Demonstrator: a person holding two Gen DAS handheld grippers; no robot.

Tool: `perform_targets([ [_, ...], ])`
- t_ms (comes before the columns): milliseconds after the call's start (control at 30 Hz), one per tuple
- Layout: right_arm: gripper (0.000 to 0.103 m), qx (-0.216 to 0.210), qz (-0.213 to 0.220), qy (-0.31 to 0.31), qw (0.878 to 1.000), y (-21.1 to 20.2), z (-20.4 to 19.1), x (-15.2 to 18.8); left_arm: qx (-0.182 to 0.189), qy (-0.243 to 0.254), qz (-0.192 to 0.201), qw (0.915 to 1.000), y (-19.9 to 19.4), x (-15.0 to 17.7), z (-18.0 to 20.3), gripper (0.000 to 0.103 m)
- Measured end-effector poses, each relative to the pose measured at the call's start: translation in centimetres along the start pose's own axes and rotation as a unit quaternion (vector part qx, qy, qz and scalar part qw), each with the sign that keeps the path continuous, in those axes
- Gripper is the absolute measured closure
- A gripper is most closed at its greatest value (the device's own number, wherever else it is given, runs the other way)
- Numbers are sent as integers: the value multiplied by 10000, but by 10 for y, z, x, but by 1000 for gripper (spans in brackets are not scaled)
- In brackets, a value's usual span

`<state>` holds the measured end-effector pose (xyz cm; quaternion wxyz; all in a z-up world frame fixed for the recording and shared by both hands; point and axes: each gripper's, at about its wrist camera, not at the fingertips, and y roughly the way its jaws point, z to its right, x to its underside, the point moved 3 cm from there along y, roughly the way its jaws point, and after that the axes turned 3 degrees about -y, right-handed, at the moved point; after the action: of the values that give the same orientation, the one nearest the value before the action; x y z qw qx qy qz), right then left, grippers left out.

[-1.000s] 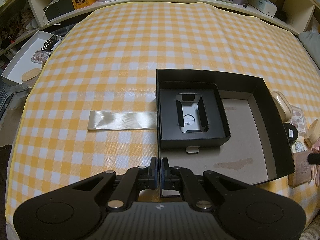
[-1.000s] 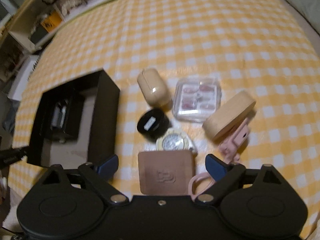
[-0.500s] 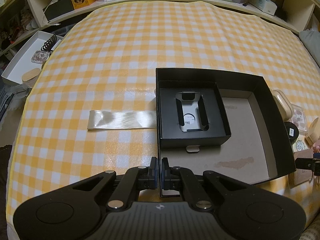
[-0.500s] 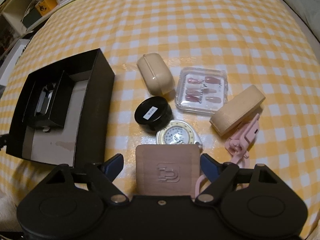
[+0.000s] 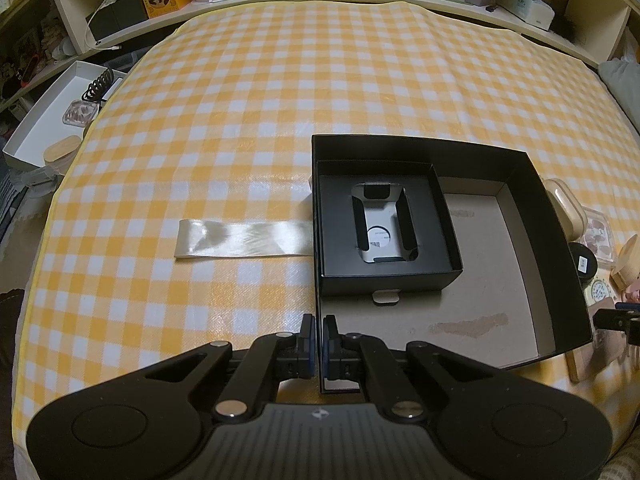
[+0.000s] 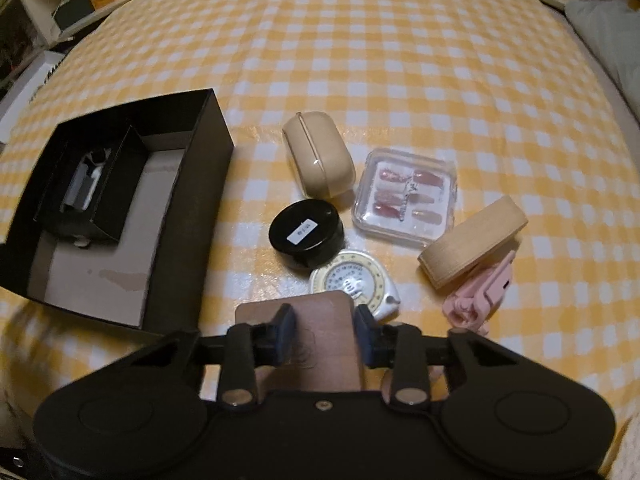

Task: Organize rigid objects
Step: 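Grasp the wooden square coaster with the right gripper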

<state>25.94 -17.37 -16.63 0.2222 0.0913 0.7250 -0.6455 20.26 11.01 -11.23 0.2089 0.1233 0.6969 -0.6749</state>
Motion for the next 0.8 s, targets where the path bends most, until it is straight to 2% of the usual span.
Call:
perform_targets([
  [67,63,-42,-22,39,10000,0,-2,1,-3,6,-6,10000,0,2,-2,100],
  [133,50,-160,-59,104,9998,1,-3,3,-1,0,-6,10000,0,3,-3,100],
  [167,47,-208,-38,118,9997,0,-5,2,-2,2,-8,10000,0,3,-3,100],
  [333,29,-332,95,-216,9992,-6,-16,1,-4,15,-29,10000,0,6,-6,100],
  [533,22,-95,1,-705,9975,2,-28,8,-14,27,-37,10000,3,6,-6,99],
  [667,21,231,-195,-655,9974,16,-27,12,-19,36,-38,10000,3,7,-8,99],
  [800,29,130,-228,-687,9973,14,-30,12,-15,29,-42,10000,3,7,-7,99],
])
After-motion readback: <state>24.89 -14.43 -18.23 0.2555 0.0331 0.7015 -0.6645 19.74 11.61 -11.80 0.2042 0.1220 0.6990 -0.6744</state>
